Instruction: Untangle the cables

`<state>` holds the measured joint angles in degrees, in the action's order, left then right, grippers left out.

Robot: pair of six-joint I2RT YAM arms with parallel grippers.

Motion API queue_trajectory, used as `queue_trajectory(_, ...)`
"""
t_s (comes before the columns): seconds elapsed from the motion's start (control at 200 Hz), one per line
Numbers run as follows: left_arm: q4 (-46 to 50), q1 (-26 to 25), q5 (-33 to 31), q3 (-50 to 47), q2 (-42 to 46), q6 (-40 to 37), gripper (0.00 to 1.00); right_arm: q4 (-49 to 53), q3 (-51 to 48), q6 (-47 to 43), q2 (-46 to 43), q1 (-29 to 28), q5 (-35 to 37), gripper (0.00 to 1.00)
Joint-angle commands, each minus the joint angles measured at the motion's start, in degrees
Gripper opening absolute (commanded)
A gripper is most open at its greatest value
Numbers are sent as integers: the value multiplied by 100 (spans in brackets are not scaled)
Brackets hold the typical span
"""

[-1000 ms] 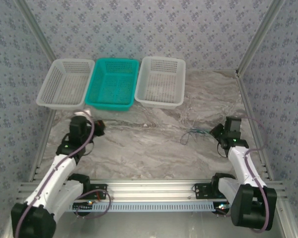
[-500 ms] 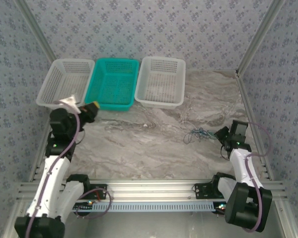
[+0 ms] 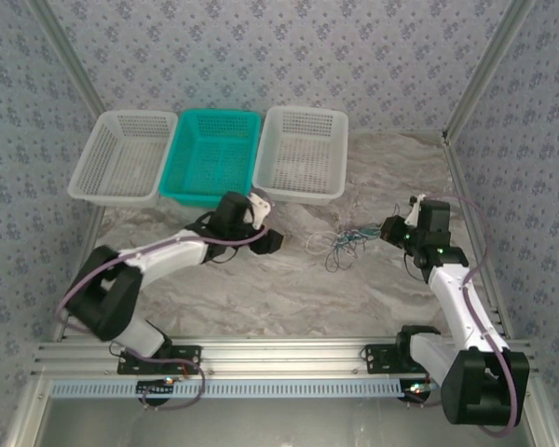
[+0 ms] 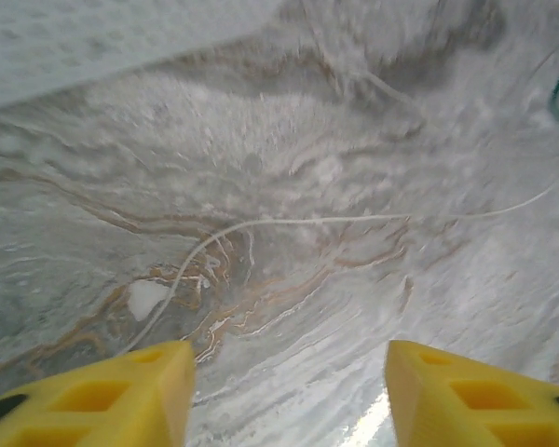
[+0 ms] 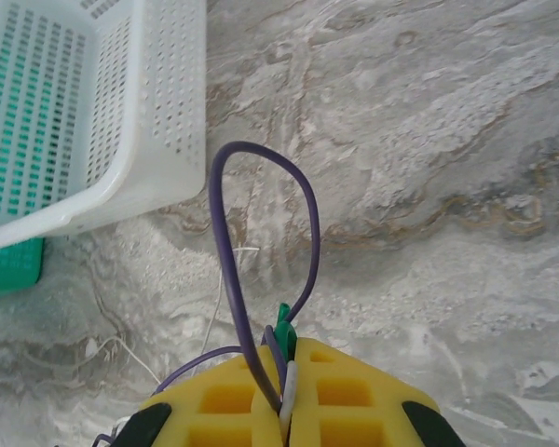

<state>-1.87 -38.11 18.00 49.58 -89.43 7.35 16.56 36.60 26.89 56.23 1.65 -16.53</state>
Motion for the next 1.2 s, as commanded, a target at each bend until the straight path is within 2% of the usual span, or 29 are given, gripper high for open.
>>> queue_trajectory(0.0,104,-149,-153,595,-606,-802,63,295,219,-214,79,-121,-131,0)
queue_trajectory(0.06,258,-161,-308,831,-932,-974,66,333,255,-220,129,-143,-145,0)
queue_trajectory(0.135,271,-158,-148,983,-1203,-1145,74,317,243,-214,160,-167,-191,0)
queue_trajectory(0.23,147,-207,373,1070,-1463,-1420,83,211,198,-167,219,-190,-271,0)
queue_trajectory(0.34,-69,-288,1150,1096,-1659,-1666,88,85,192,227,365,-119,-385,0)
queue_trajectory(0.42,-770,-510,1443,789,-1576,-2015,89,338,408,501,609,-78,-359,0)
queue_trajectory(0.535,-2626,-981,1163,-68,-1475,-2463,93,302,502,869,838,-26,-694,0)
queue_trajectory(0.63,-3176,-1108,972,12,-1706,-2281,94,4,455,1272,892,-18,-1075,0)
queue_trajectory(0.76,-4468,-1113,432,-54,-2045,-1864,95,-140,496,1406,883,-41,-1387,0)
queue_trajectory(0.849,-4711,-1122,160,13,-2137,-1817,94,-127,540,1406,847,-44,-1547,0)
queue_trajectory(0.929,-4752,-1121,40,48,-2149,-1836,90,-130,529,1436,796,-57,-1686,0)
queue_trajectory(0.989,-4785,-1126,-14,52,-2140,-1852,82,-164,511,1466,761,-54,-1771,0)
queue_trajectory(1.194,-5020,-1117,-93,-208,-1919,-1786,35,-182,430,1552,749,20,-1761,0)
